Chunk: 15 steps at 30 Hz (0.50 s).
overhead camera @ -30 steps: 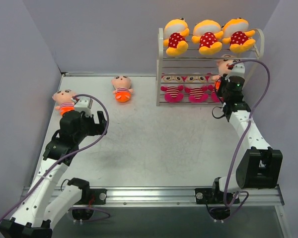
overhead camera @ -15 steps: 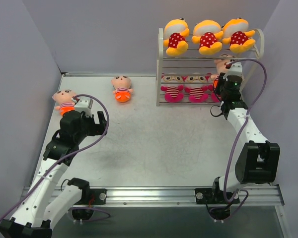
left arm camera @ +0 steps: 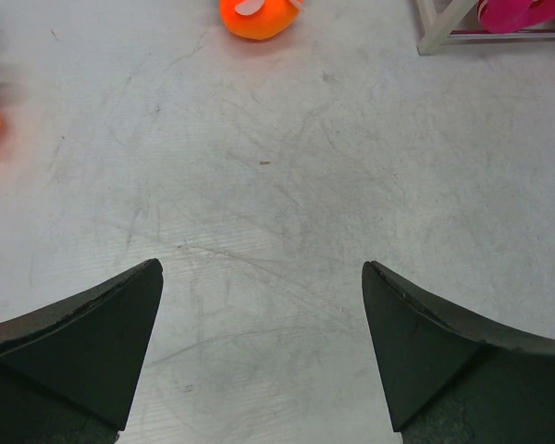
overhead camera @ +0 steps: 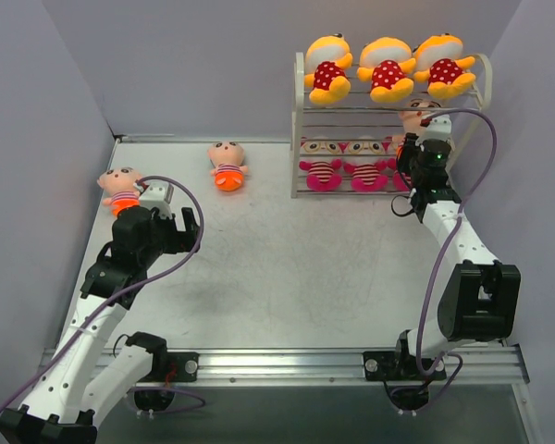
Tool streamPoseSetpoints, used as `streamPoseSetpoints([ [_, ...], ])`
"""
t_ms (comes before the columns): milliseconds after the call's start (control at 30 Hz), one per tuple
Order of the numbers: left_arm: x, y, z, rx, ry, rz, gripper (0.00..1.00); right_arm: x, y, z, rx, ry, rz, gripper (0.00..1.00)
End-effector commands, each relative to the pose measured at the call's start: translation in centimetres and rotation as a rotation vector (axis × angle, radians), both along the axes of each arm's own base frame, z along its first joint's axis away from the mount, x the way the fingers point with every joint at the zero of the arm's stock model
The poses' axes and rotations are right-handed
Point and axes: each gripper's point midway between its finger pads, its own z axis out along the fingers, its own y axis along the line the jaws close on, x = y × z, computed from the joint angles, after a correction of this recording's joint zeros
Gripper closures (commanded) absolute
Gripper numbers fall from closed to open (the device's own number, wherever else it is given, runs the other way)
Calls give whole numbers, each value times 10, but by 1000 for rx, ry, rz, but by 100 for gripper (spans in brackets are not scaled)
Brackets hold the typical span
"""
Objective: Place and organize the stuffed toys onto the shelf
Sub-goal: Place the stuffed toy onto shelf
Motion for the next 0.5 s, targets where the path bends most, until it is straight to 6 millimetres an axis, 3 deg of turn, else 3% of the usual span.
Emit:
streamPoseSetpoints([
  [0,1,-1,4,11,-21,-15,3,15,-5,32,-5,-99,-19,59],
  [233,1,-1,3,12,-18,-13,3,20,-6,33,-6,-101,-24,58],
  [467,1,-1,3,12,-18,-15,3,23,-7,34,-6,-102,-24,51],
])
